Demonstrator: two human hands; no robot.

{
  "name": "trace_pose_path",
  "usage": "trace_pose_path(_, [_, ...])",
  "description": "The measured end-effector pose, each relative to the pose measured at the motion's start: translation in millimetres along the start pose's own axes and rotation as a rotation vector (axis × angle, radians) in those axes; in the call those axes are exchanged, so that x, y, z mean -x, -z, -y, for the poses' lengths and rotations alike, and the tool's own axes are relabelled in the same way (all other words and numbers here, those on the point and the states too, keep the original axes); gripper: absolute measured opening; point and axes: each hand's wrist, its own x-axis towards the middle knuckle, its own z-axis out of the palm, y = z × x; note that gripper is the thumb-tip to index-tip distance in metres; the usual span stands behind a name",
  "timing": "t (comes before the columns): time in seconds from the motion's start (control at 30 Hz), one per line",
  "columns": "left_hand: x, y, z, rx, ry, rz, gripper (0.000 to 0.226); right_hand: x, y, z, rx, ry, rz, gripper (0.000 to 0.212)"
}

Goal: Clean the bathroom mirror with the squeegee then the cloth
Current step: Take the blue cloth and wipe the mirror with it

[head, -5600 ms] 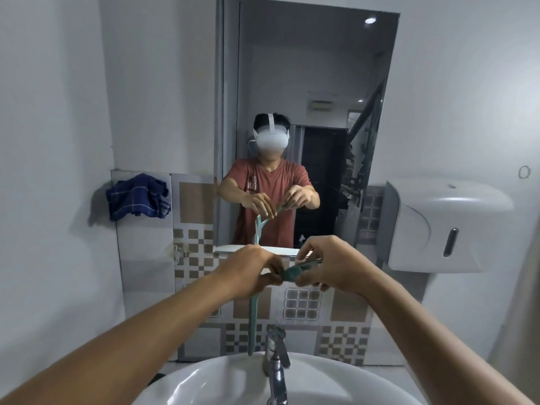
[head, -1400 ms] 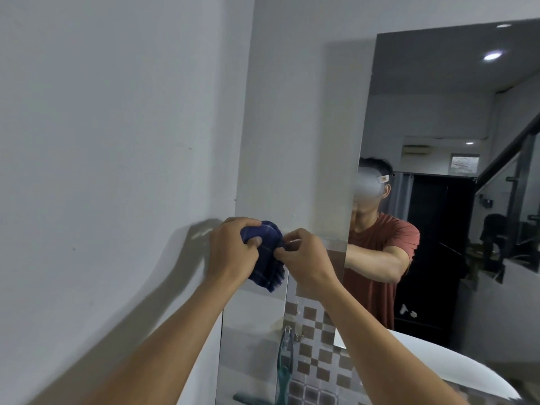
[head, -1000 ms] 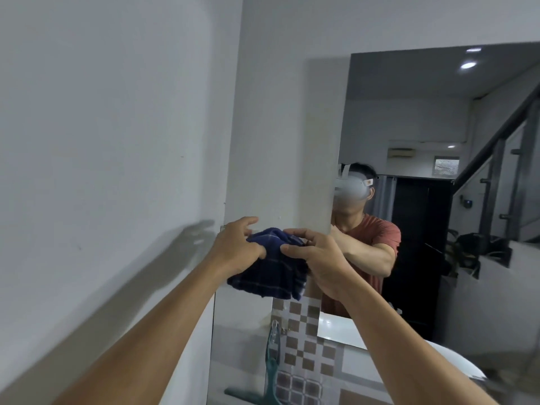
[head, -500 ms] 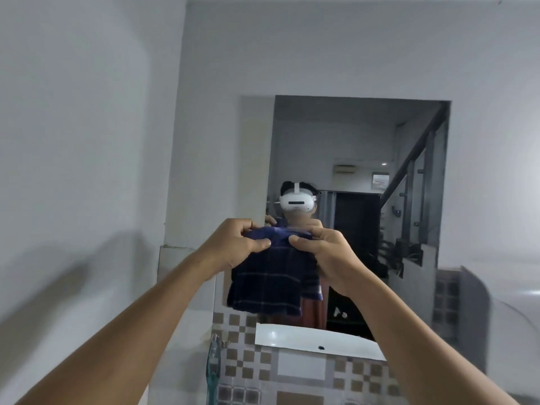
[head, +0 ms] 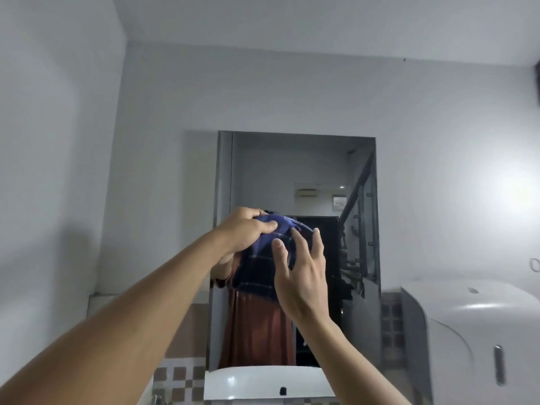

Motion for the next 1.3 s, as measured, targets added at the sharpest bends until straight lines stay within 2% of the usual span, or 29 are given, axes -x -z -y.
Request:
trace_pose_path(0.07, [-7.9, -1.3, -5.8, 0.081, 0.000, 0.045, 0.014, -3.9, -5.3, 0.6, -0.074, 0.029, 0.033, 0.085])
trace_pose_path(0.13, [-13.6, -2.5, -10.0, 0.158, -0.004, 0.097, 0.019, -11.9, -11.5, 1.9, -0.137, 0.062, -0.010, 0.075])
trace_pose_path(0.23, [-17.1, -0.6, -14.8, 0.277, -0.004, 0.139, 0.026, -27.8, -22.8, 2.7, -0.198, 0.129, -0.183, 0.062])
trace_pose_path(0.3, [-20.1, 2.4, -9.8, 0.317, -0.037, 0.080, 0.032, -41.3, -29.4, 4.1, -0.246, 0.158, -0.278, 0.059])
trace_pose_path(0.33, [-22.8, 3.2, -2.5, 0.320, -0.076, -0.012, 0.033, -49.5, -32.0, 5.3, -0.248, 0.160, -0.308, 0.058])
trace_pose_path(0.4, [-26.5, 2.7, 29.7, 0.165, -0.190, -0.307, 0.028, -69.6, -36.3, 11.1, -0.185, 0.188, -0.364, 0.057])
trace_pose_path(0.47, [-20.4, -2.5, 76.8, -0.301, -0.321, -0.547, 0.025, -93.7, -39.1, 19.1, -0.069, 0.261, -0.385, 0.056])
trace_pose_path(0.53, [-14.1, -9.4, 123.4, -0.668, -0.385, -0.573, 0.035, -119.0, -41.3, 28.2, 0.070, 0.340, -0.340, 0.056])
trace_pose_path(0.63, [-12.5, -15.7, 163.8, -0.913, -0.392, -0.552, 0.065, -148.5, -50.4, 39.5, 0.294, 0.443, -0.216, 0.061])
trace_pose_path(0.8, [-14.1, -25.3, 175.8, -1.078, -0.535, -0.476, 0.076, -168.7, -72.5, 43.4, 0.570, 0.679, -0.047, 0.068])
trace_pose_path(0.97, [-18.3, -28.8, 184.8, -1.108, -0.524, -0.474, 0.081, -174.1, -85.9, 59.0, 0.712, 0.854, 0.069, 0.057])
trace_pose_path(1.13, [-18.7, -28.9, 187.0, -1.119, -0.531, -0.478, 0.082, -182.8, -100.5, 60.8, 0.859, 0.947, 0.053, 0.089])
trace_pose_path(1.3, [-20.6, -31.3, 191.4, -1.116, -0.535, -0.493, 0.083, -206.4, -97.9, 76.0, 0.881, 0.961, 0.005, 0.079])
